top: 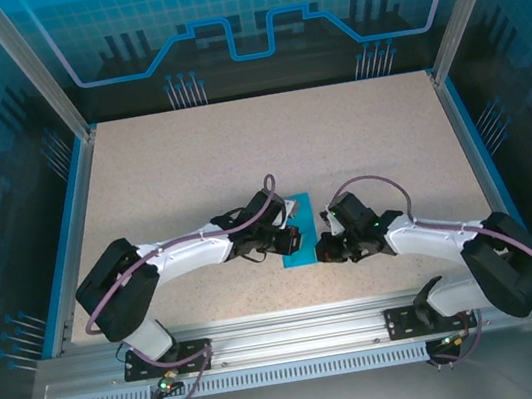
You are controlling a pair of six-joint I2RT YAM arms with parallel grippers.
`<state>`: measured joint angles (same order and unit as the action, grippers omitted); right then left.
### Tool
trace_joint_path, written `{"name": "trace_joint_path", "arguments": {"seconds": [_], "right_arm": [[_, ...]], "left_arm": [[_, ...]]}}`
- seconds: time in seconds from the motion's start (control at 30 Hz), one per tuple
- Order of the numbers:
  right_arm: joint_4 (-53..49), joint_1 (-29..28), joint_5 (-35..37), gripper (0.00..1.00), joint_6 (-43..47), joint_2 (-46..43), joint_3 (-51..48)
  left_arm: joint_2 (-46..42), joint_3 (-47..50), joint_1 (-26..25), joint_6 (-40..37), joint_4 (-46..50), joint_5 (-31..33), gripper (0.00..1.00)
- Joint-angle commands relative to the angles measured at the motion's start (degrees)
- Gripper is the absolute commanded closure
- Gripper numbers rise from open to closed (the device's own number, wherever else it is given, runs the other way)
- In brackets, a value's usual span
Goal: Fold a paper plane with a square sheet of paper (fold left side to right side)
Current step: Fold the triangle a second time at the center of the table.
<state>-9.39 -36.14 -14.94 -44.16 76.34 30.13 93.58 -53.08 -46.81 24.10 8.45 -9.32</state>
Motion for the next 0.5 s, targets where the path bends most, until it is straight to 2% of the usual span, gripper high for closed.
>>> {"name": "trace_joint_path", "arguments": {"seconds": [0.0,0.47], "right_arm": [[-0.34,-1.62,1.62,0.97,-0.73,2.28,2.10],[-4.54,-2.79,4.65,0.97,-0.54,6.26,3.80]], "left_arm": [[-1.38,0.72,0.98,0.21,1.84,1.54,0.97],[1.24,0.35,2.80,-1.20,2.91,4.34,0.98]]}}
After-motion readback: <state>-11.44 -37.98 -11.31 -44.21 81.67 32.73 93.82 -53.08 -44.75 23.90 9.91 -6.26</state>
